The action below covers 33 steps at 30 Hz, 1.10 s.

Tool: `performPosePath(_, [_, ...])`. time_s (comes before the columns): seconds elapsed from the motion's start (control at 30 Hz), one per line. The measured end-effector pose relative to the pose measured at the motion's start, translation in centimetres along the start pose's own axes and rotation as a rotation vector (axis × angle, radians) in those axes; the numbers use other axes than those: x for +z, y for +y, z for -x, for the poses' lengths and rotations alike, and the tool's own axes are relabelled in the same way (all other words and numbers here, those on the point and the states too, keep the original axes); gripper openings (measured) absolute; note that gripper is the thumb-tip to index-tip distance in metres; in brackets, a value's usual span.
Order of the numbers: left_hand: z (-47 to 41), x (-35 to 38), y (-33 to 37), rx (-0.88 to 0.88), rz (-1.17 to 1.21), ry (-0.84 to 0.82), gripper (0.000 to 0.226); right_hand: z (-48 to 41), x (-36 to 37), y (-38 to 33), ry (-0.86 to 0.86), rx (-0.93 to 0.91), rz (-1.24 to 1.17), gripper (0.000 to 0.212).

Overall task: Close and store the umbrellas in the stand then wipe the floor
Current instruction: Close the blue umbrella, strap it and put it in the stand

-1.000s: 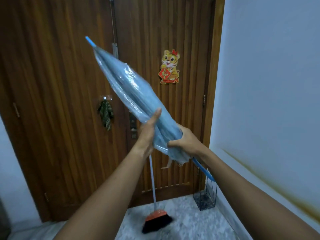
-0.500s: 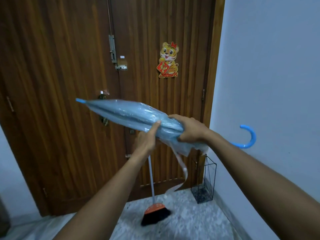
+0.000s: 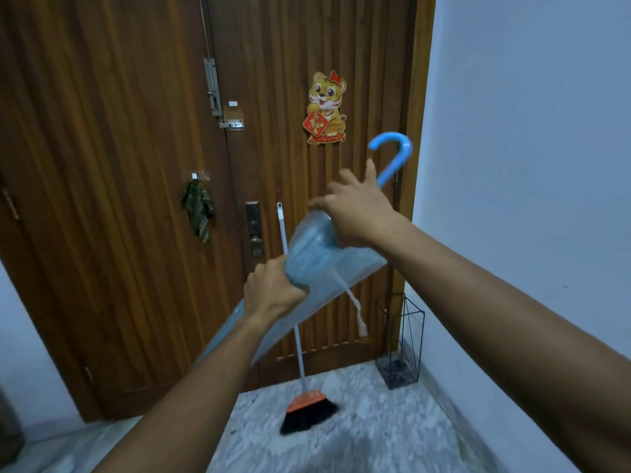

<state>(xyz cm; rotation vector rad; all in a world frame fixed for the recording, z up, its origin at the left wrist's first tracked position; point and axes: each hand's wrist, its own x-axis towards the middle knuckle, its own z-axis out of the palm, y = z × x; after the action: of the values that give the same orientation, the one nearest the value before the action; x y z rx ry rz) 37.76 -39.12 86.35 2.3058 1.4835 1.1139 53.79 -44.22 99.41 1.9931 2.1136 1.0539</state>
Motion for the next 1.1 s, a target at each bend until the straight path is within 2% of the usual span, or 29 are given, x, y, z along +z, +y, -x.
performPosePath(0.1, [-0.7,-0.3,0.3,-0.339,0.427,-0.111,0.038,1.2,1.3,-1.1,0.544,0.218,-0.269,0.063])
performPosePath(0.13, [-0.8,-0.4,0.4,-0.405,0.554,-0.098,0.043,1.6,2.0,-1.7,0.677,0.310,-0.423,0.053])
performPosePath(0.17, [-0.9,-0.5,0.5,-0.448,0.649,-0.071,0.044,2.0,2.8,-2.4,0.736,0.395,-0.585,0.041])
performPosePath(0.2, [-1.0,-0.5,0.6,-0.470,0.728,-0.043,0.041,2.2,3.5,-3.0,0.714,0.454,-0.759,0.032])
performPosePath(0.23, [-0.9,-0.7,0.9,-0.475,0.788,-0.025,0.034,2.2,4.1,-3.6,0.622,0.488,-0.933,0.025])
performPosePath(0.33, [-0.8,-1.2,1.6,-0.423,0.875,-0.058,0.027,2.1,5.4,-4.6,0.269,0.465,-1.338,0.024])
performPosePath(0.4, [-0.6,-1.4,1.8,-0.362,0.881,-0.108,0.030,2.1,5.8,-4.8,0.177,0.422,-1.393,0.027])
performPosePath(0.57, [-0.2,-1.8,1.8,-0.305,0.871,-0.169,0.030,2.2,5.0,-4.1,0.107,0.357,-1.490,0.017])
performPosePath(0.7, [-0.4,-2.1,1.2,-0.372,0.873,-0.119,0.024,3.0,4.0,-3.4,0.042,0.410,-1.645,0.020])
performPosePath(0.87, [-0.3,-3.2,0.9,-0.479,0.963,-0.166,0.018,4.0,4.5,-2.9,0.043,0.511,-1.704,0.033])
performPosePath(1.0, [-0.2,-3.8,0.2,-0.455,1.020,-0.295,0.027,4.5,4.7,-3.2,-0.019,0.562,-1.794,0.027])
performPosePath(1.1, [0.2,-4.0,0.1,-0.385,1.056,-0.396,0.036,4.9,4.4,-3.3,-0.046,0.561,-1.814,0.031])
